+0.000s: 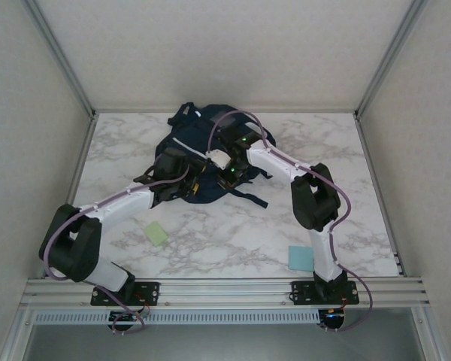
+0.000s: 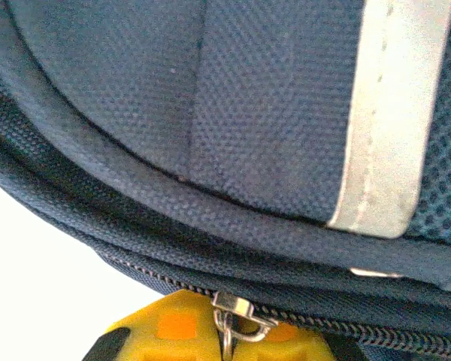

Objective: Pack books, pencil case, and school supplies into a backpack

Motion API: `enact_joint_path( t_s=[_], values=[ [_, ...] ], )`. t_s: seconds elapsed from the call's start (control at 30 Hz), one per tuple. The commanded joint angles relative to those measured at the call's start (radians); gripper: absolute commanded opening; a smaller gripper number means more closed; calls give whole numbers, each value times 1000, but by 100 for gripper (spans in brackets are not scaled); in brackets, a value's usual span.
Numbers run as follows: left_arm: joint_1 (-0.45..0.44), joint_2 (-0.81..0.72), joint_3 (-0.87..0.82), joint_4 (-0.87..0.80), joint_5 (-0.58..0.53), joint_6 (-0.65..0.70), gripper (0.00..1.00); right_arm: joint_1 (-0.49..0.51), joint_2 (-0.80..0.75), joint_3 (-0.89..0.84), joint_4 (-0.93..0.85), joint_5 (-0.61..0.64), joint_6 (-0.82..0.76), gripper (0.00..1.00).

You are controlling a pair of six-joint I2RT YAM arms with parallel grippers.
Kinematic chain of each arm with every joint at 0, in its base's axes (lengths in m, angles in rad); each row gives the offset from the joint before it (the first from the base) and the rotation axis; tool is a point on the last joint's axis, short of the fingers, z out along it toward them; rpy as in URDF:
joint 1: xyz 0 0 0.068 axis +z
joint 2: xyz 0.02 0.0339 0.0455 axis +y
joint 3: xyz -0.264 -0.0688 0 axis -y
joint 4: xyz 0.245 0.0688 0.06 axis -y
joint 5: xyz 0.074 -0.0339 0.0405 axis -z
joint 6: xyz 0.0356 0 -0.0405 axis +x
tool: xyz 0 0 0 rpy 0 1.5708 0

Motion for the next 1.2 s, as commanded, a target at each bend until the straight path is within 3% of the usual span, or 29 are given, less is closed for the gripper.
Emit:
enact_joint_path(
  t_s=[0.0,0.07,0.17,0.2,0.47,0.73,1.0,1.17],
  values=[
    [32,54,-9,50,-79,-15,49,10,-50,-48,38,-21,16,0],
    [44,85,-17,63,-69,-12,37,8,-61,-68,37,7,-1,0],
    [56,111,-36,98,-37,-2,4,5,-63,-81,22,82,-32,0],
    [59,112,-42,104,-32,-1,0,-1,-59,-83,13,123,-44,0],
    [89,31,-76,28,-53,60,0,-85,-18,-16,-10,453,-87,0],
    [99,0,-119,32,-47,56,0,-119,22,83,18,494,-22,0],
    [102,-34,-122,16,-57,74,0,-132,96,140,-76,631,82,0],
    [102,-48,-117,29,-43,89,0,-122,55,120,-81,540,163,3]
  ],
)
